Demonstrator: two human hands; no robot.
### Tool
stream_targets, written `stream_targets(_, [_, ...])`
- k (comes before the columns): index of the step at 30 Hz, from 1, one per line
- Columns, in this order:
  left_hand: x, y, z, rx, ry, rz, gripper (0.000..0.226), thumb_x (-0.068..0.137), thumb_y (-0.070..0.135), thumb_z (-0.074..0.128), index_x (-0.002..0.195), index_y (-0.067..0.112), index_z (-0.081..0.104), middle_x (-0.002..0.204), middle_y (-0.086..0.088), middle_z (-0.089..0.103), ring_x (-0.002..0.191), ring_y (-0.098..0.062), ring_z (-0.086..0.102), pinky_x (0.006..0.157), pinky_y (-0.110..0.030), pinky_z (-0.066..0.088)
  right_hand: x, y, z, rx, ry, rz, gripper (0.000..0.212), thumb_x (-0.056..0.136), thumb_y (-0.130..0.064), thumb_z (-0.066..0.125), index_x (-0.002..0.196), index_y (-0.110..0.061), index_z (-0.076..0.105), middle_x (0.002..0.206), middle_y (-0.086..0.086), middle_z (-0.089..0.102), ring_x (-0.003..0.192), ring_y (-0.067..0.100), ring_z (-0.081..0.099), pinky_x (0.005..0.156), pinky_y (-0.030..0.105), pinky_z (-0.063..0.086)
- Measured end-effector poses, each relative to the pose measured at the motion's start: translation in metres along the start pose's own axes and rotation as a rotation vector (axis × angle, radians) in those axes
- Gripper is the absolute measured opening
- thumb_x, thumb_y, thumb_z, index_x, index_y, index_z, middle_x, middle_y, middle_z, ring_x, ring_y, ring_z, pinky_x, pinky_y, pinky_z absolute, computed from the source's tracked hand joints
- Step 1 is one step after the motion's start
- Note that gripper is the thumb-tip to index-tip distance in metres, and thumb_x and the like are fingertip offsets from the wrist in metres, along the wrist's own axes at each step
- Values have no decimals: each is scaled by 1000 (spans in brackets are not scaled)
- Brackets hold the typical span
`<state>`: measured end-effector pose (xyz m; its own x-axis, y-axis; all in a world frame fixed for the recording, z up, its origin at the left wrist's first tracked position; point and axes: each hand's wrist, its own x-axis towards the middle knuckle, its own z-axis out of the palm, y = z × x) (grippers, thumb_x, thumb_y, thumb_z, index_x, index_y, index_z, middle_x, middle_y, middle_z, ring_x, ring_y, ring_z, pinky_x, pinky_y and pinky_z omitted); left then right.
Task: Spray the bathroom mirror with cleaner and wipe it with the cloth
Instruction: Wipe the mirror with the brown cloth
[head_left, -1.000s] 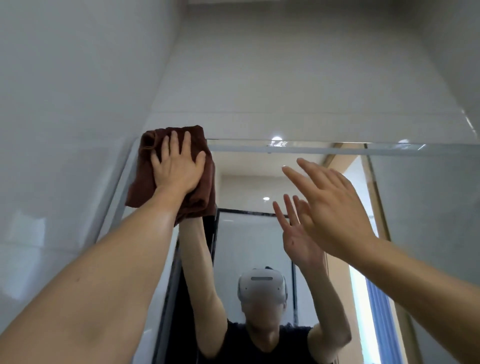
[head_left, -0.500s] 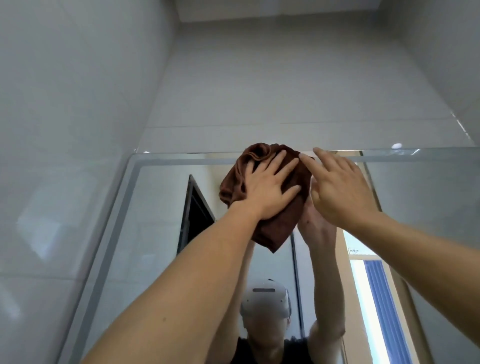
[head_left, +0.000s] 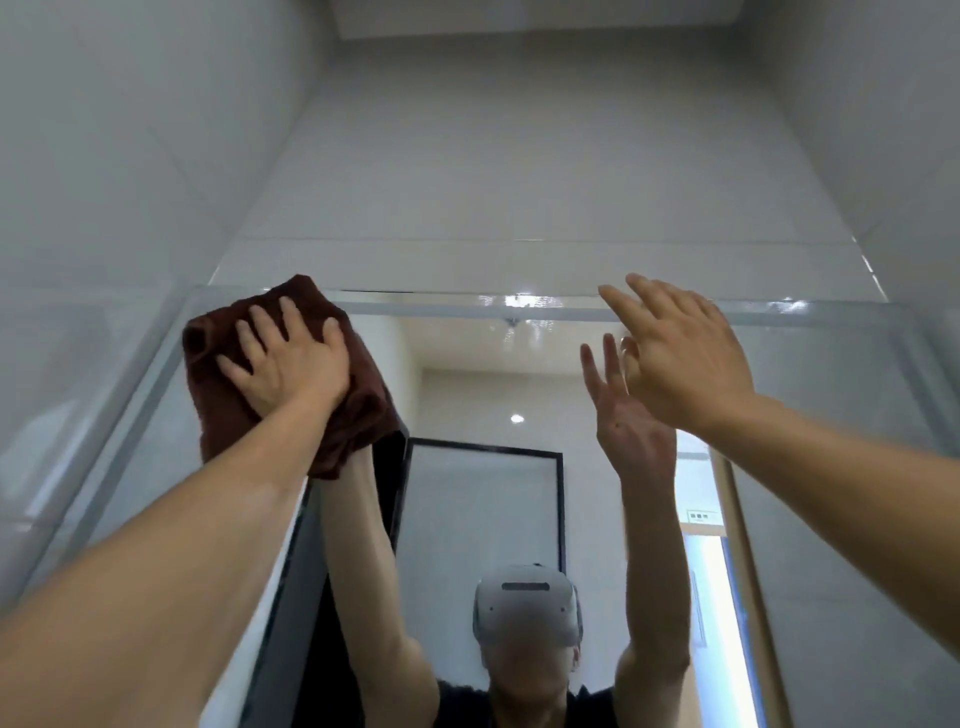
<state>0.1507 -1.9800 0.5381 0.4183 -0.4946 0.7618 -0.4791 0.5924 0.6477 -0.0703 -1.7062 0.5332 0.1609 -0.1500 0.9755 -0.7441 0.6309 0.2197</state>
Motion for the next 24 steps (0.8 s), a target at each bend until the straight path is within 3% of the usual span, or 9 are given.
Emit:
stream_targets(3, [-35,56,7,-11,11,57,69,100,56,23,160,24,14,169,-6,9,155,-25,5,121,-59,3,-9,28,-3,17,3,29,61,101,-24,45,158,-29,25,166,2,26,151,24,26,123,42,18])
stream_targets(12, [-200,257,35,-97,-99,509,71,100,56,23,161,23,9,169,-7,4,155,-25,5,121,-56,2,-44,93,-36,4,-33,54,63,100,-19,41,160,-25,22,165,4,27,151,23,26,123,40,18])
stream_targets(15, [-244,301,43,-91,-149,603,71,100,56,20,161,22,6,169,-8,1,155,-25,3,121,-55,1,-60,118,-59,-32,-60,97,61,100,-19,31,160,-22,21,166,4,26,151,22,25,121,36,18])
stream_targets(19, [-290,339,49,-86,-216,703,69,102,53,17,161,21,0,169,-6,-4,155,-24,1,121,-54,0,-83,149,-86,-122,-90,142,74,87,-28,14,160,-19,21,166,3,25,152,21,25,122,37,18])
stream_targets(21, [-299,349,51,-84,-243,768,67,103,50,18,160,22,-4,169,-5,-9,155,-24,-3,122,-55,-1,-87,155,-94,-150,-131,157,65,96,-24,23,161,-18,17,167,2,20,153,19,20,124,36,15])
stream_targets(24, [-309,357,52,-96,-289,951,70,102,51,25,160,24,-6,169,-2,-10,155,-24,-2,122,-56,-3,-84,156,-105,-191,-137,141,69,99,-13,41,162,-19,13,168,-1,16,155,17,15,126,36,13])
